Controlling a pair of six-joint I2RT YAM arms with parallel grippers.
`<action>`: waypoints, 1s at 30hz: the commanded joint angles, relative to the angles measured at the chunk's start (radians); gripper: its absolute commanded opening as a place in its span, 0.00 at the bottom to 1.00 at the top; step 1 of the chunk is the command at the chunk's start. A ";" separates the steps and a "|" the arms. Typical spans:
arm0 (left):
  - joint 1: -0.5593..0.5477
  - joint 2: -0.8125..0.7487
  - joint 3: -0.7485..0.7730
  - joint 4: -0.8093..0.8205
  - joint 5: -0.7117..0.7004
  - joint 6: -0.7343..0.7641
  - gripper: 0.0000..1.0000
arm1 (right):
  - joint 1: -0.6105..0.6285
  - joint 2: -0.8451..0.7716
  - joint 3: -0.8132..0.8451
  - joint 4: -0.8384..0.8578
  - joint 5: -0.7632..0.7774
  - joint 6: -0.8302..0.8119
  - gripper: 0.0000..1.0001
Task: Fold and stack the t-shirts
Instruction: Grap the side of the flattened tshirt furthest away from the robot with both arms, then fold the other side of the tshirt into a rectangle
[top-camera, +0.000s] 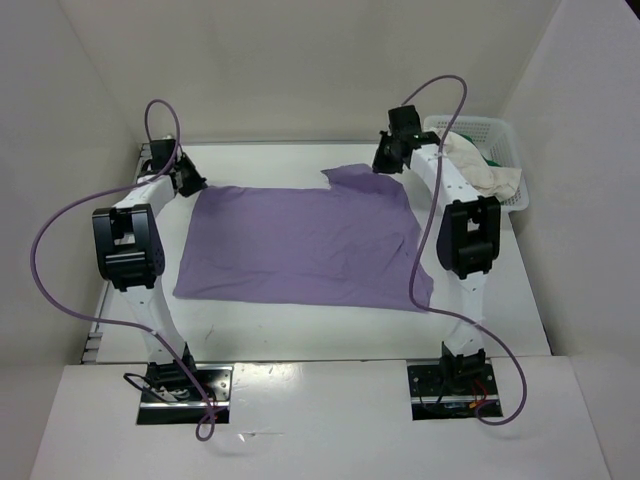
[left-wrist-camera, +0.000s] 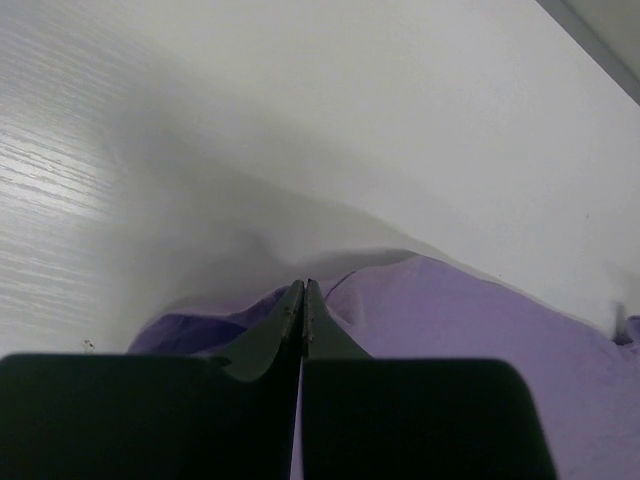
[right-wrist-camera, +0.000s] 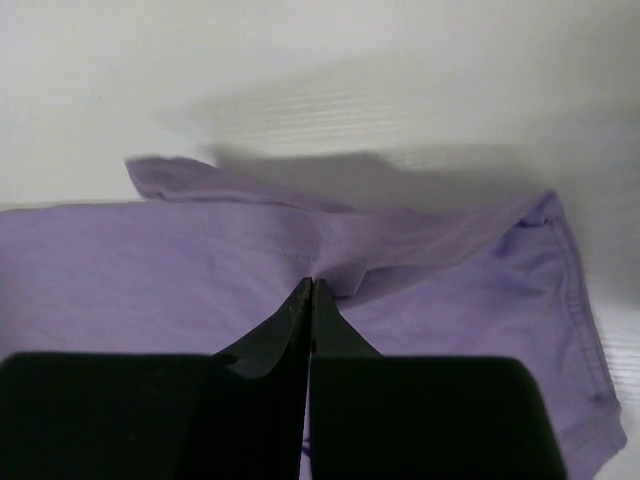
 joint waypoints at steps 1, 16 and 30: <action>0.017 -0.036 0.021 0.008 -0.006 0.019 0.00 | -0.006 -0.119 -0.158 0.103 0.000 -0.022 0.00; 0.047 -0.224 -0.212 0.039 -0.021 0.029 0.00 | -0.006 -0.632 -0.705 0.156 -0.009 -0.013 0.00; 0.077 -0.350 -0.396 0.039 -0.041 0.019 0.00 | -0.036 -0.953 -1.041 0.065 -0.027 0.069 0.01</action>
